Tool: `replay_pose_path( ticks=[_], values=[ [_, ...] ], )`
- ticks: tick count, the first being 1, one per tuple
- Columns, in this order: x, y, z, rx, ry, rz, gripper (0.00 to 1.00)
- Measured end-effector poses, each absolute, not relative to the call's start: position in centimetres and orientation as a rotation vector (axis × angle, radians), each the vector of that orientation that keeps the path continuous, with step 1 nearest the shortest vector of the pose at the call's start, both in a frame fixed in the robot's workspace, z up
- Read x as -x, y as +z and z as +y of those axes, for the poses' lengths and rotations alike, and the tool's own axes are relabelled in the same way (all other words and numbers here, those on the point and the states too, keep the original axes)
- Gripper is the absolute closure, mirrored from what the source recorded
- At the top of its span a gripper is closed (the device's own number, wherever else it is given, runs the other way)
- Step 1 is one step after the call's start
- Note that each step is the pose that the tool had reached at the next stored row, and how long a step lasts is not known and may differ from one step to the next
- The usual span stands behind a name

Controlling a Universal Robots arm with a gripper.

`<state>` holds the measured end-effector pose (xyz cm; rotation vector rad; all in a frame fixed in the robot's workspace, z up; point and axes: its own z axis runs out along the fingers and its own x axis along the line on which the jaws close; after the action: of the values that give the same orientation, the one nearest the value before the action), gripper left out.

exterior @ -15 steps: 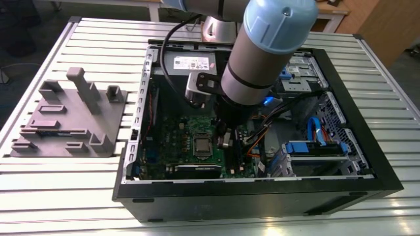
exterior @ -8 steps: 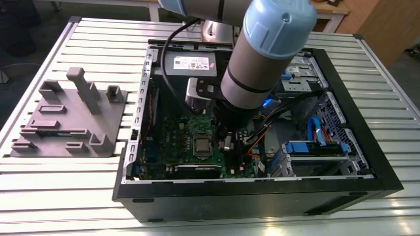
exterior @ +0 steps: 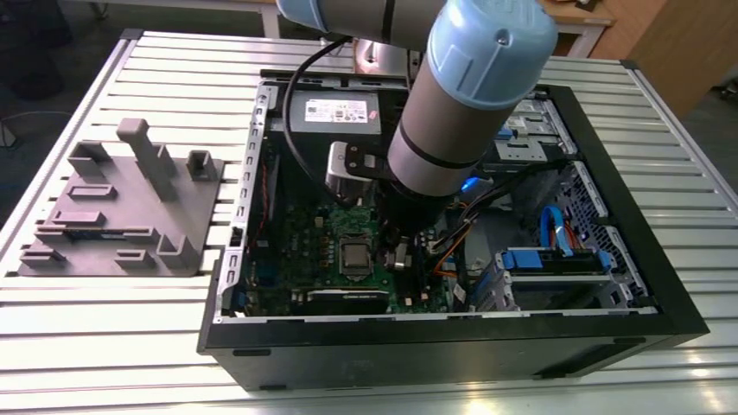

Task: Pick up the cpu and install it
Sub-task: 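Install the first cpu locking lever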

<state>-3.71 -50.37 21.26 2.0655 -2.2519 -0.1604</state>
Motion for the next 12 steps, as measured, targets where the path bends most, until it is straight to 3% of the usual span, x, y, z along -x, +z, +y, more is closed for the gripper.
replay_pose_path(
  ticks=[12],
  values=[
    [3.85, 20.90, -50.37, -2.069, -0.162, -2.250, 0.90]
  ],
)
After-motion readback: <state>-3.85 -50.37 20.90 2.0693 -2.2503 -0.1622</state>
